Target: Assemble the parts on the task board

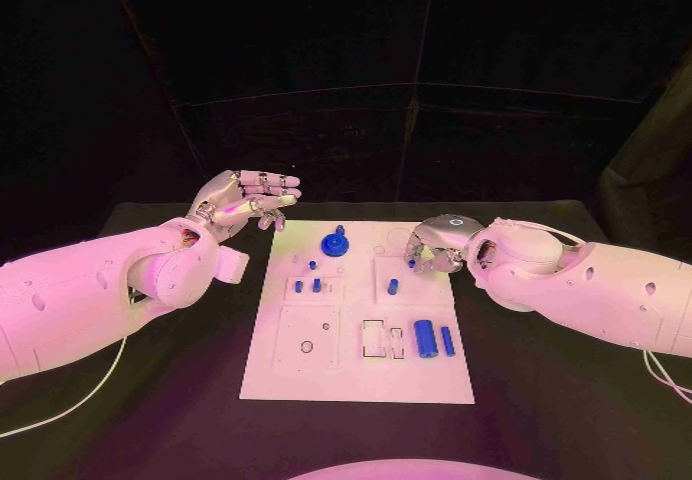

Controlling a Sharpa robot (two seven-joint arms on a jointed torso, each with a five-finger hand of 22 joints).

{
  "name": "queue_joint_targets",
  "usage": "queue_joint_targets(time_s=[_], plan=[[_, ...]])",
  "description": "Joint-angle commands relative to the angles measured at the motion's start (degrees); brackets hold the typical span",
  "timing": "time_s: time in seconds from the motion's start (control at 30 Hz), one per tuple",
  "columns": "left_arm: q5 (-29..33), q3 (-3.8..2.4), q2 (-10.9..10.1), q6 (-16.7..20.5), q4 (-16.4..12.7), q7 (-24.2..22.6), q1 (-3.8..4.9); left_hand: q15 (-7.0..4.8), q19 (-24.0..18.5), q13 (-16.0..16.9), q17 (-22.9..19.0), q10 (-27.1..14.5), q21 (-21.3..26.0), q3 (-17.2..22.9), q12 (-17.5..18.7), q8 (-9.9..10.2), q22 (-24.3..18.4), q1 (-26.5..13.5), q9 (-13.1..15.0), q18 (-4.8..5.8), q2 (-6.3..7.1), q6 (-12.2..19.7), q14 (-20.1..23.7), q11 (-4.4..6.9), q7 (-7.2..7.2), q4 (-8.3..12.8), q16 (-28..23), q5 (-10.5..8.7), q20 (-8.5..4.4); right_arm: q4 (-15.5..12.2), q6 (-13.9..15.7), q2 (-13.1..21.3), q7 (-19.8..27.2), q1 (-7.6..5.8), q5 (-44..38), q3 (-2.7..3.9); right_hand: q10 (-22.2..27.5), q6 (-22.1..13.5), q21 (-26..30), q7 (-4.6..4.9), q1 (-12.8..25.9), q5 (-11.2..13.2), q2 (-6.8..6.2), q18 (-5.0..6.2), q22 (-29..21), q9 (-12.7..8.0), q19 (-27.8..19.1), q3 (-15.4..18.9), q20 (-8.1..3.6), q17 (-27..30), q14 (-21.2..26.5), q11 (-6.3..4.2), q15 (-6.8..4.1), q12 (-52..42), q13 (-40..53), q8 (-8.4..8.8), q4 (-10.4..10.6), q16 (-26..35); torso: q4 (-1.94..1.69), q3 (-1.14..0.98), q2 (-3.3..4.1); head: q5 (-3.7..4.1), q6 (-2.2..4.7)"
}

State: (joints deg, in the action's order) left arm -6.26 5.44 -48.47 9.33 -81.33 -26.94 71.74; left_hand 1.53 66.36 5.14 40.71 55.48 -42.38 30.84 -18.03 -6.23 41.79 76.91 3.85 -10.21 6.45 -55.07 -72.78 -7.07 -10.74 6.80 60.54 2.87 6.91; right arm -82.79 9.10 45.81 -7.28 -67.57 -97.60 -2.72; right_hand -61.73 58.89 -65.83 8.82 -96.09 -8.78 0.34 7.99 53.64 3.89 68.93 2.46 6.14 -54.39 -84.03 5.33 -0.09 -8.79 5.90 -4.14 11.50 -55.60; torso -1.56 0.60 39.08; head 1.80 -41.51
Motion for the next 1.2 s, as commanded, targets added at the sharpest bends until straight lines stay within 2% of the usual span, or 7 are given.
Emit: queue_joint_targets(time_s=[0.03, 0.27, 0.6, 0.8, 0.93, 1.03, 1.2], plan=[[1.5, -0.04, -0.1, -0.6, -0.4, -1.4, 0.07, -0.02, -0.3, -0.1, -0.1, -0.3, 0.4, -0.2, -0.3, 0.0, -0.1, -0.2, -0.1, -0.29, -0.01, 0.2, 0.6, 0.08, -0.18, 0.2, -0.4, 0.28, 0.06, 0.4, -1.3, -0.3, 0.7, 0.03, 0.0, 0.02, -0.7, 0.4, -0.7, 0.23, -0.7, 0.4, -0.20, -0.65, 0.8, 0.0, 0.6, -1.2, 0.07, -0.6, -0.5, 0.03, 0.40, 0.5, -0.8, 0.31, 0.1, -0.8, -0.01, 0.01, 0.00, 0.04, -0.20], [1.5, -0.03, -0.2, -0.7, -0.5, -1.2, 0.07, -0.02, -0.3, -0.1, -0.1, -0.3, 0.4, -0.2, -0.3, 0.0, -0.1, -0.2, -0.1, -0.29, -0.01, 0.2, 0.6, 0.08, -0.18, 0.2, -0.4, 0.28, 0.06, 1.1, -1.6, -1.0, 0.9, 0.28, 0.2, 0.02, -1.5, 0.5, -1.5, 0.27, -1.0, 0.7, -0.55, -0.75, 1.7, 0.0, 0.7, -4.2, 0.11, -1.0, -0.5, 0.11, 0.40, 1.4, -2.2, 0.39, 0.2, -1.6, 0.06, -0.03, -0.01, 0.05, -0.33], [1.5, -0.03, -0.3, -0.7, -0.4, -0.9, 0.07, 0.00, -0.3, -0.1, -0.2, -0.4, 0.4, -0.2, -0.4, 0.0, -0.1, -0.2, -0.1, -0.28, -0.07, 0.2, 0.6, 0.04, -0.23, 0.2, -0.5, 0.28, 0.07, 1.7, -2.3, -1.4, 0.8, 0.36, 0.4, 0.02, -3.6, 2.3, -4.4, 0.13, -1.3, 2.8, -0.88, -1.37, 5.5, 0.1, 2.3, -11.8, -0.04, -3.5, -1.0, -0.12, 0.10, 2.2, -2.3, 0.03, -0.2, -4.7, 0.10, -0.02, 0.00, 0.17, -0.53], [1.5, -0.03, -0.4, -0.7, -0.4, -0.8, 0.07, 0.01, -0.3, -0.1, -0.3, -0.4, 0.4, -0.2, -0.4, 0.0, -0.1, -0.2, -0.1, -0.28, -0.10, 0.2, 0.7, 0.02, -0.26, 0.3, -0.5, 0.28, 0.09, 1.7, -1.3, -1.7, 0.1, 0.39, -0.1, 0.03, -6.4, 4.7, -7.8, -0.45, -0.1, 3.3, -1.83, -2.22, 10.1, 0.4, 4.8, -16.7, -0.38, -5.7, -1.7, -0.78, -0.35, 2.2, -2.1, -0.56, -1.2, -7.5, 0.03, -0.03, -0.03, 0.40, -0.71], [1.5, -0.03, -0.5, -0.7, -0.4, -0.6, 0.07, 0.03, -0.3, -0.1, -0.4, -0.5, 0.4, -0.2, -0.4, 0.0, -0.1, -0.2, -0.1, -0.29, -0.11, 0.3, 0.7, 0.00, -0.28, 0.3, -0.5, 0.28, 0.10, 1.6, -0.3, -1.9, -1.0, 0.46, -1.3, 0.03, -8.4, 6.4, -10.1, -0.87, 2.8, 3.7, -3.59, -2.76, 13.1, 0.6, 6.2, -21.6, -0.79, -5.8, -1.7, -1.23, -0.74, 2.8, -2.1, -0.66, -2.9, -8.6, 0.04, -0.02, -0.04, 0.46, -0.83], [1.5, -0.03, -0.5, -0.7, -0.4, -0.5, 0.07, 0.03, -0.3, -0.1, -0.4, -0.5, 0.4, -0.2, -0.4, 0.0, -0.1, -0.2, -0.1, -0.29, -0.11, 0.3, 0.7, 0.00, -0.28, 0.3, -0.5, 0.28, 0.10, 1.3, 0.3, -1.9, -1.7, 0.54, -2.0, 0.03, -9.2, 7.0, -11.1, -0.97, 4.7, 3.8, -4.38, -3.03, 14.6, 0.7, 6.9, -24.5, -0.83, -5.8, -1.6, -1.34, -0.79, 3.3, -2.1, -0.50, -4.2, -9.2, 0.05, -0.01, -0.07, 0.58, -0.91], [1.5, -0.02, -0.7, -0.7, -0.4, -0.3, 0.08, 0.05, -0.4, -0.1, -0.5, -0.6, 0.4, -0.3, -0.5, 0.0, -0.1, -0.2, -0.1, -0.29, -0.10, 0.4, 0.7, -0.03, -0.31, 0.4, -0.6, 0.28, 0.12, 0.3, 1.5, -1.3, -2.2, 0.62, -2.7, 0.03, -9.4, 7.2, -11.6, -0.95, 6.1, 3.8, -5.07, -3.15, 15.3, 0.7, 7.1, -26.5, -0.80, -5.6, -1.6, -1.41, -0.76, 3.8, -2.0, -0.28, -5.5, -9.5, 0.09, -0.01, -0.11, 0.73, -0.93]])
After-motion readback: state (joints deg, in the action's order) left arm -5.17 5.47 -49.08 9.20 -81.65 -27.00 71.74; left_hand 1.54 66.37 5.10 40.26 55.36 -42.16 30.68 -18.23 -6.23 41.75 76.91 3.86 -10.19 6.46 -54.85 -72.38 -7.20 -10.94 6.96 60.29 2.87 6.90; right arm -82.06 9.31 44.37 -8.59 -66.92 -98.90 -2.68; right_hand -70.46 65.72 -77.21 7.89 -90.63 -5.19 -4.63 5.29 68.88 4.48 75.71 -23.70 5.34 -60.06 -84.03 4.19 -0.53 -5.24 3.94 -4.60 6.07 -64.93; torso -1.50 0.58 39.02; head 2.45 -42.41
